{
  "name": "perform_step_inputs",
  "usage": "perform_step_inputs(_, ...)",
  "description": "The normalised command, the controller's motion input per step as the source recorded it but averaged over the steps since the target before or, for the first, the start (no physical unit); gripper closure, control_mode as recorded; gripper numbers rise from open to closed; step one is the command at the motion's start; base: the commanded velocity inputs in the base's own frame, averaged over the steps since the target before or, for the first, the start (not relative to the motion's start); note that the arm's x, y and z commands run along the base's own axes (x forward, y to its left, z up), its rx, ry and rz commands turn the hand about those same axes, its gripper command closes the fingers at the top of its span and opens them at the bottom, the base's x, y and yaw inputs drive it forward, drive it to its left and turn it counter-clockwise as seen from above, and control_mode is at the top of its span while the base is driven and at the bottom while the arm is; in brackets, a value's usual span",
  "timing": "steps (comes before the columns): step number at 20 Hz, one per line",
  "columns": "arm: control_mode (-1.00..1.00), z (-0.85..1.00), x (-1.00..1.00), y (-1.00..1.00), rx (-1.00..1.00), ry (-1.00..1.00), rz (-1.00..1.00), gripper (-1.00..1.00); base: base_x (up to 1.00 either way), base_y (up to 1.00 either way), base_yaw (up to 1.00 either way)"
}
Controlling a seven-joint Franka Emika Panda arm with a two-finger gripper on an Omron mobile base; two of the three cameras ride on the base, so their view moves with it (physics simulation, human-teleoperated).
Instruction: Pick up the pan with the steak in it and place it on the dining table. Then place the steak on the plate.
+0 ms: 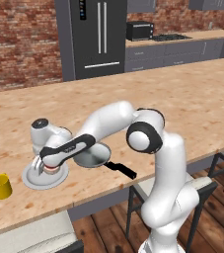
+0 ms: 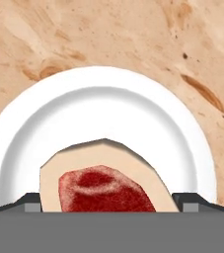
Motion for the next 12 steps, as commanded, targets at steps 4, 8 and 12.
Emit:
perform_step_inputs(4, -1.00, -0.22, 0.02, 0.11, 0.00, 0.00, 0.00, 1.00, 0.00, 0.00, 0.00)
perform_step_inputs(8, -1.00, -0.19, 0.00, 0.08, 0.02, -0.01, 0.00, 1.00, 0.00, 0.00, 0.00)
perform_step_inputs(12, -1.00, -0.08, 0.07, 0.08, 0.00, -0.04, 0.00, 1.00, 0.00, 0.00, 0.00)
